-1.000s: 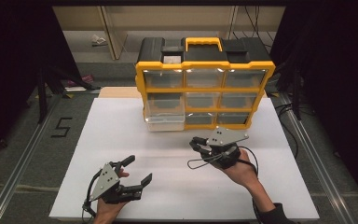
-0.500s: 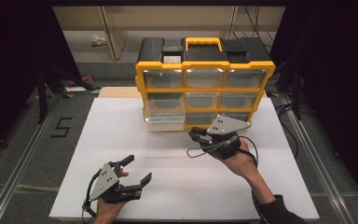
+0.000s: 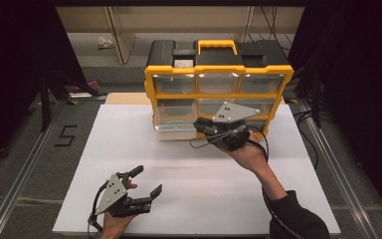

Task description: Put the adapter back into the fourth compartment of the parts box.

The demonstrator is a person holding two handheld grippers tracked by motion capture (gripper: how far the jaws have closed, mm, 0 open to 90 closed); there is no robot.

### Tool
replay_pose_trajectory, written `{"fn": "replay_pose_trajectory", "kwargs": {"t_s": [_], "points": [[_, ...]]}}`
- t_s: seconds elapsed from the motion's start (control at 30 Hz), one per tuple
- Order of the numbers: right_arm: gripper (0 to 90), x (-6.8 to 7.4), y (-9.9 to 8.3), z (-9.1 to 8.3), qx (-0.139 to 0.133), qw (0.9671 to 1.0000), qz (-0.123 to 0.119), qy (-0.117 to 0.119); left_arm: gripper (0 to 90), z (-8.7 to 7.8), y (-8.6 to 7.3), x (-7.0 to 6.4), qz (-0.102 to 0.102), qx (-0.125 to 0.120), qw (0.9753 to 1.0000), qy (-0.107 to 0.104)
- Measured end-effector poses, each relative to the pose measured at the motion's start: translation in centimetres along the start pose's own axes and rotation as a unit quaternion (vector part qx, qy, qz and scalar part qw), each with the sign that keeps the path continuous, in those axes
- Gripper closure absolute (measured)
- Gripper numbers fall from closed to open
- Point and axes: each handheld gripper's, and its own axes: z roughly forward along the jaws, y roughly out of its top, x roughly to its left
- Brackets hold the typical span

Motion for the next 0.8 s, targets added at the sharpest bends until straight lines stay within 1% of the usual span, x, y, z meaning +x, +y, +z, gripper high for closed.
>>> {"fn": "replay_pose_trajectory", "kwargs": {"t_s": [0.13, 0.27, 0.3, 0.37, 0.6, 0.8], "points": [[76.3, -0.3, 1.0, 0.5, -0.002, 1.0, 0.001, 0.0, 15.5, 0.0, 0.0, 0.0, -0.001, 0.0, 1.0, 0.0], [76.3, -0.4, 1.4, 0.8, -0.003, 1.0, 0.003, 0.0, 15.5, 0.0, 0.0, 0.0, 0.001, -0.001, 1.0, 0.001], [76.2, -0.5, 1.6, 1.2, -0.002, 1.0, 0.004, 0.002, 15.5, 0.0, 0.0, -0.1, 0.001, -0.002, 1.0, 0.001], [76.2, -0.5, 1.7, 1.4, -0.002, 1.0, 0.004, 0.002, 15.5, 0.0, 0.0, -0.1, 0.0, -0.002, 1.0, 0.0], [76.2, -0.3, 2.7, 2.7, 0.004, 1.0, -0.005, 0.0, 15.5, -0.1, 0.0, -0.1, 0.001, -0.002, 1.0, 0.001], [76.2, -0.4, 3.2, 3.3, 0.007, 1.0, -0.005, 0.0, 15.5, 0.0, 0.0, -0.1, 0.001, -0.001, 1.0, 0.001]]}}
